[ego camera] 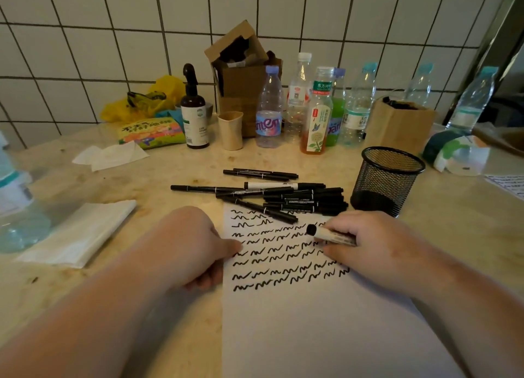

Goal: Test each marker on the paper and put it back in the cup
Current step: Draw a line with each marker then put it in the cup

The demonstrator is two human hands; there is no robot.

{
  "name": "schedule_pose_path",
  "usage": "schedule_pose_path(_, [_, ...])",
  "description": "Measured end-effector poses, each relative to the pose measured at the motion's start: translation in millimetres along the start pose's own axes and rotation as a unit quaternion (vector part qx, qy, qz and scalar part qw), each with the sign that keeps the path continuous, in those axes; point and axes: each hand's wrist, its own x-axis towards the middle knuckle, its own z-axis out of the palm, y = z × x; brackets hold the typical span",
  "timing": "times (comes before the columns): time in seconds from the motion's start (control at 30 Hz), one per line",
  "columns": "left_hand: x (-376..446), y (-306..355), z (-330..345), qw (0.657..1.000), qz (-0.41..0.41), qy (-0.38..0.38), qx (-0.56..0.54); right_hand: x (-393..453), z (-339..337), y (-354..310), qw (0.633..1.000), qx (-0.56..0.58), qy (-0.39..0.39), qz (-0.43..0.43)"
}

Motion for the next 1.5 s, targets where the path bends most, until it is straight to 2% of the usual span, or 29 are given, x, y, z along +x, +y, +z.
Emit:
schedule_pose_path(0.2, [9, 4, 8, 0.991, 0.016, 0.062, 0.114, 1, 1, 4, 0.998, 0.032, 0.056, -0.003])
schedule_pose_path(0.47, [24, 5, 19, 0.988, 0.011, 0.114, 0.102, -3, -25, -15, 0.968, 0.187, 0.165, 0.029])
schedule_pose_path(0.63, [20, 4, 20, 0.989, 0.023, 0.121, 0.079, -18, -53, -50, 0.949, 0.312, 0.043, -0.008])
schedule_pose_path(0.73, [23, 4, 19, 0.983, 0.033, 0.129, 0.125, -21, -47, -65, 0.925, 0.378, -0.017, 0.016])
schedule_pose_path(0.87, [30, 3, 18, 0.976, 0.021, 0.126, 0.174, -18, -10, -63, 0.899, 0.434, 0.011, 0.062])
schedule_pose_path(0.97, [32, 0, 17, 0.973, 0.024, 0.130, 0.189, -17, 12, -59, 0.830, 0.548, 0.029, 0.096])
schedule_pose_path(1.0, [32, 0, 17, 0.972, 0.030, 0.133, 0.193, -18, 15, -58, 0.822, 0.559, 0.031, 0.102])
schedule_pose_path(1.4, [26, -9, 11, 0.963, 0.049, 0.154, 0.217, -17, 17, -54, 0.847, 0.527, -0.006, 0.073])
schedule_pose_path(1.5, [11, -6, 2, 0.968, 0.110, 0.169, 0.149, -18, 17, -56, 0.839, 0.538, -0.001, 0.078])
